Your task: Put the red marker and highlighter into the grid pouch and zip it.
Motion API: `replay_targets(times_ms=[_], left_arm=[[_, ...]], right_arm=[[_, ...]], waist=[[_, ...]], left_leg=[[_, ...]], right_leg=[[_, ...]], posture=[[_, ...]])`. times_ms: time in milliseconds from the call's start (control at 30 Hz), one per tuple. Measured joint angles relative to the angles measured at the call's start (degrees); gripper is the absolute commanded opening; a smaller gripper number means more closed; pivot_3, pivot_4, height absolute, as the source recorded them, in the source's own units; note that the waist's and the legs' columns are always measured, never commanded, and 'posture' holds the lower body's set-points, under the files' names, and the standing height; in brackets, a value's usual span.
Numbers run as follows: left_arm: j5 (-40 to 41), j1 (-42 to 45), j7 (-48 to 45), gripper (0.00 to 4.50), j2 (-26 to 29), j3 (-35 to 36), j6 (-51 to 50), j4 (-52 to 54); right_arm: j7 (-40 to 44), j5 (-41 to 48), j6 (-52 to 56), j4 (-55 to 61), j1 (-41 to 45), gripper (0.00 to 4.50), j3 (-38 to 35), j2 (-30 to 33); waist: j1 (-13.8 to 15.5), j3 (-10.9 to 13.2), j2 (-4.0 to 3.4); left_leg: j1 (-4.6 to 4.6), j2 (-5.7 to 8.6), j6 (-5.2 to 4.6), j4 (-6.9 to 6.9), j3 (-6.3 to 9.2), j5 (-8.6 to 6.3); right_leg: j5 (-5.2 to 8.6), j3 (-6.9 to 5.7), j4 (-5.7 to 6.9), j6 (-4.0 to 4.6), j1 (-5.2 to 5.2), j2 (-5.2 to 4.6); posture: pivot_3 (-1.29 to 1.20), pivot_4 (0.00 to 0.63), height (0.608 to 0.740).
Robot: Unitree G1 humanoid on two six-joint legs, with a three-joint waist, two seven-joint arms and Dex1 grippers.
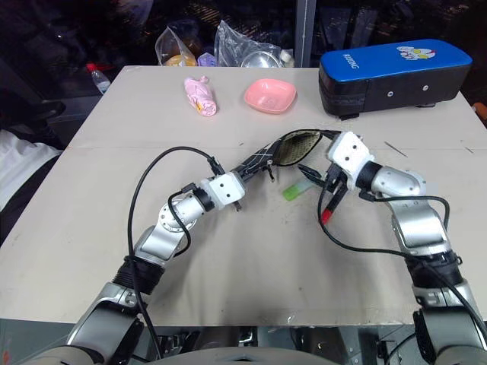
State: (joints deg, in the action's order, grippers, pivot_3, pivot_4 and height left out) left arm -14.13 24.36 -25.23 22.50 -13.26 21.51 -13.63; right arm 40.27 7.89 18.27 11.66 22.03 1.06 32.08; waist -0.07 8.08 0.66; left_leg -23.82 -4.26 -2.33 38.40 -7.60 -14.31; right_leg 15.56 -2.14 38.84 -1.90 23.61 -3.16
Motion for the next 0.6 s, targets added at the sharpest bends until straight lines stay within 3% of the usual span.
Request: replay_targets(times_ms=[67,233,600], left_arm=[[0.17,0.0,-0.02,0.0,0.01,-0.01,-0.08,0.28],[0.45,-0.06,-0.13,0.0,0.53,0.27,-0.35,0.58],[0.74,-0.09,-0.59,0.0,0.42,0.26,-0.58,0.58]], right_arm=[[-2.57,0.83,5.75,3.61,-2.18,4.47,-1.73,-0.46],[-15.27,2.1,27.87,16.66,-14.41,4.47,-4.09,-9.65],[-28.82,3.32,48.15,24.2,-16.09,4.47,-5.02,-22.39]], waist=[[-0.08,0.0,0.0],[0.16,-0.01,0.01],[-0.32,-0.03,0.03]], left_leg=[[0.01,0.0,0.0,-0.01,0.02,0.0],[-0.02,-0.01,0.01,-0.06,0.07,0.0],[-0.04,0.03,-0.01,-0.05,0.16,-0.01]], right_leg=[[0.0,0.0,0.0,0.0,0.0,0.01],[0.01,-0.03,0.0,0.01,0.02,0.03],[0.01,-0.05,-0.02,0.01,0.0,0.03]], posture=[[0.0,0.15,0.74],[0.0,0.15,0.74],[0.0,0.15,0.74]])
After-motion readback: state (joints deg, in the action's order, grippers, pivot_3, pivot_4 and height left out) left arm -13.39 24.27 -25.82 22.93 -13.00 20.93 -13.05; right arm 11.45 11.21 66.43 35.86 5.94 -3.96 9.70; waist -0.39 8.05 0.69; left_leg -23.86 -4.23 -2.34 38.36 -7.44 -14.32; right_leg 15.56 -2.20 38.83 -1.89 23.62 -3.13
